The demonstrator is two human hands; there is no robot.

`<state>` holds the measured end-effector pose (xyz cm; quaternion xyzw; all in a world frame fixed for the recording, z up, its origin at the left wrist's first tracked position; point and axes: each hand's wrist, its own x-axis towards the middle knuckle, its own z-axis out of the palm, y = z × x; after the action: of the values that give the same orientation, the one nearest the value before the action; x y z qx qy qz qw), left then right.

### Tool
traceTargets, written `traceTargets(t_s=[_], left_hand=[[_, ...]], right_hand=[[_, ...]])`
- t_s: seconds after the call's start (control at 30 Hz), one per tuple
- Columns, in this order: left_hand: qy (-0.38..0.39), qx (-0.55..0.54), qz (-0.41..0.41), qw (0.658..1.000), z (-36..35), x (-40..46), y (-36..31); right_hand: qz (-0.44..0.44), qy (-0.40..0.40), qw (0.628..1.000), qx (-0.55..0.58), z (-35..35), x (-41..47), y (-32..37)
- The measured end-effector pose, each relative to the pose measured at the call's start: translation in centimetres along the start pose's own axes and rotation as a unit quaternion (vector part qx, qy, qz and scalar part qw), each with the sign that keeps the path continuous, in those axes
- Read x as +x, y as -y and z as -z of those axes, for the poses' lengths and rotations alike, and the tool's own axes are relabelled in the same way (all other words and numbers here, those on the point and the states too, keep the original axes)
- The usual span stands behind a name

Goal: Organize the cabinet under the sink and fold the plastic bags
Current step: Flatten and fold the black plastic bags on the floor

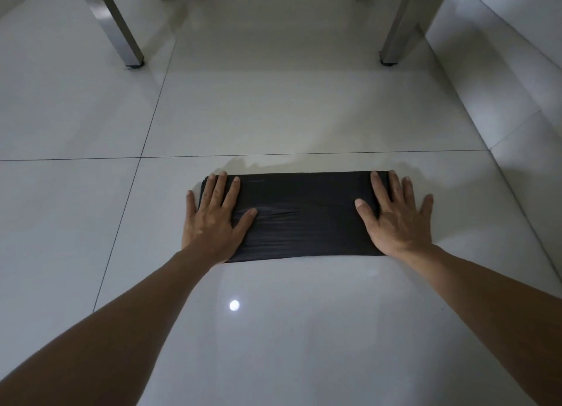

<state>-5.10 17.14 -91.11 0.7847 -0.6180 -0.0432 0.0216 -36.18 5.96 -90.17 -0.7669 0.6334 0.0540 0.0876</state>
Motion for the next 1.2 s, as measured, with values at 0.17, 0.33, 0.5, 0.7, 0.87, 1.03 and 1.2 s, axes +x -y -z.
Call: traceTargets(t_s=[0.17,0.33,0.5,0.7,0.87,1.03,1.2], left_hand=[[0.033,-0.031,0.009,0.999,0.7,0.2,1.2],[0.041,-0.112,0.064,0.991,3.6,3.0,2.3],[0.105,-0.174,0.144,0.969,5.9,5.4,2.8],[0.091,-0.407,0.23,0.879,6.9,5.7,3.6],[0.081,-0.533,0.27,0.798,7.1,4.1,4.0],[0.121,-0.611,0.261,0.738,6.9,1.0,3.4],[0.12,-0.563,0.316,0.754,6.5,-0.2,2.8]], right_hand=[[0.018,0.019,0.999,0.018,1.7,0.9,0.5],[0.054,0.077,0.995,0.036,5.9,3.9,0.9],[-0.009,0.154,0.988,0.03,7.9,6.3,1.3],[-0.02,0.143,0.966,0.217,8.6,6.0,0.4],[-0.133,0.14,0.852,0.487,7.9,4.1,-1.3],[-0.127,0.093,0.823,0.545,6.4,2.3,-2.2],[-0.147,0.062,0.809,0.566,6.6,0.9,-1.9]])
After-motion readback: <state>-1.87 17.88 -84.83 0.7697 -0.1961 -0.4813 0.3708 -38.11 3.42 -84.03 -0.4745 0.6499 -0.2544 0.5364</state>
